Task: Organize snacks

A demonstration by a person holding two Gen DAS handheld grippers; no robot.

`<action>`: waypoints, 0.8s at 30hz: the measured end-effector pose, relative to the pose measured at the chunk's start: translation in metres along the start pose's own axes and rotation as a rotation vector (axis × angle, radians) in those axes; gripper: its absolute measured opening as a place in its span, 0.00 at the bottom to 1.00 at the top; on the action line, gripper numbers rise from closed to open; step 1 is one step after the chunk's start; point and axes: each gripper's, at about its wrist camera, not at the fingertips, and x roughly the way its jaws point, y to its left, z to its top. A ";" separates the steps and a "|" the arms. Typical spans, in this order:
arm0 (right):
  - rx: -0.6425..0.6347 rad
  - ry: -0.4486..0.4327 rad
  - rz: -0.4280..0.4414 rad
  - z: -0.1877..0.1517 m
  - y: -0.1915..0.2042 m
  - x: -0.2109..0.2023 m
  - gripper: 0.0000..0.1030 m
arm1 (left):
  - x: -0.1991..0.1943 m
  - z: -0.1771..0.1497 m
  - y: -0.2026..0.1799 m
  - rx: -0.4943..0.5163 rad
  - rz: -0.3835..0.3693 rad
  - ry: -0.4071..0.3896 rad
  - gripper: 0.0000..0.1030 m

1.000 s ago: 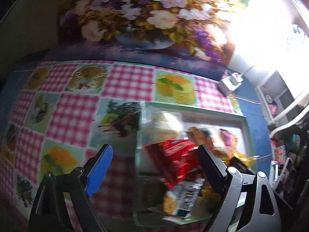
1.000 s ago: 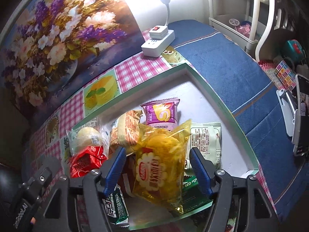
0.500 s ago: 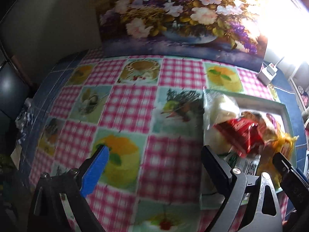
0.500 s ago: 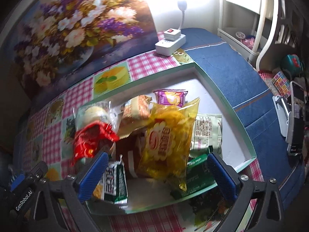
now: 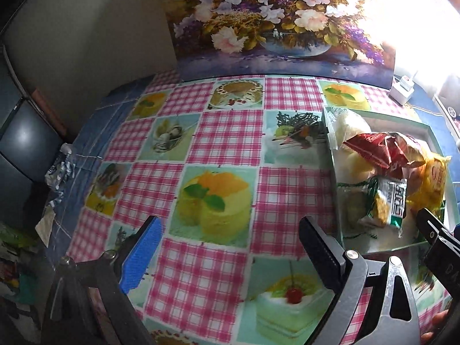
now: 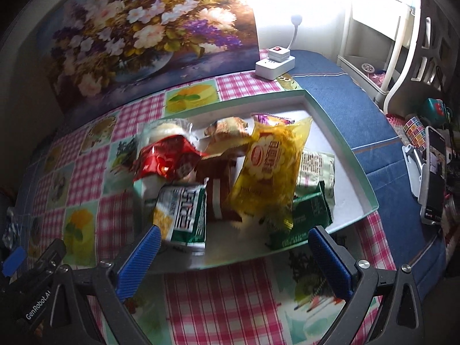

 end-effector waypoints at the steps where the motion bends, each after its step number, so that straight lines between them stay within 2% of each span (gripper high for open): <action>1: -0.004 -0.001 0.001 -0.002 0.000 -0.001 1.00 | -0.001 -0.002 0.001 0.003 0.004 -0.004 0.93; 12: 0.001 -0.031 -0.002 -0.013 0.000 -0.014 1.00 | -0.007 -0.010 0.020 -0.063 -0.015 -0.013 0.93; 24: -0.040 -0.016 0.010 -0.014 0.008 -0.010 1.00 | -0.003 -0.011 0.015 -0.023 -0.023 0.013 0.93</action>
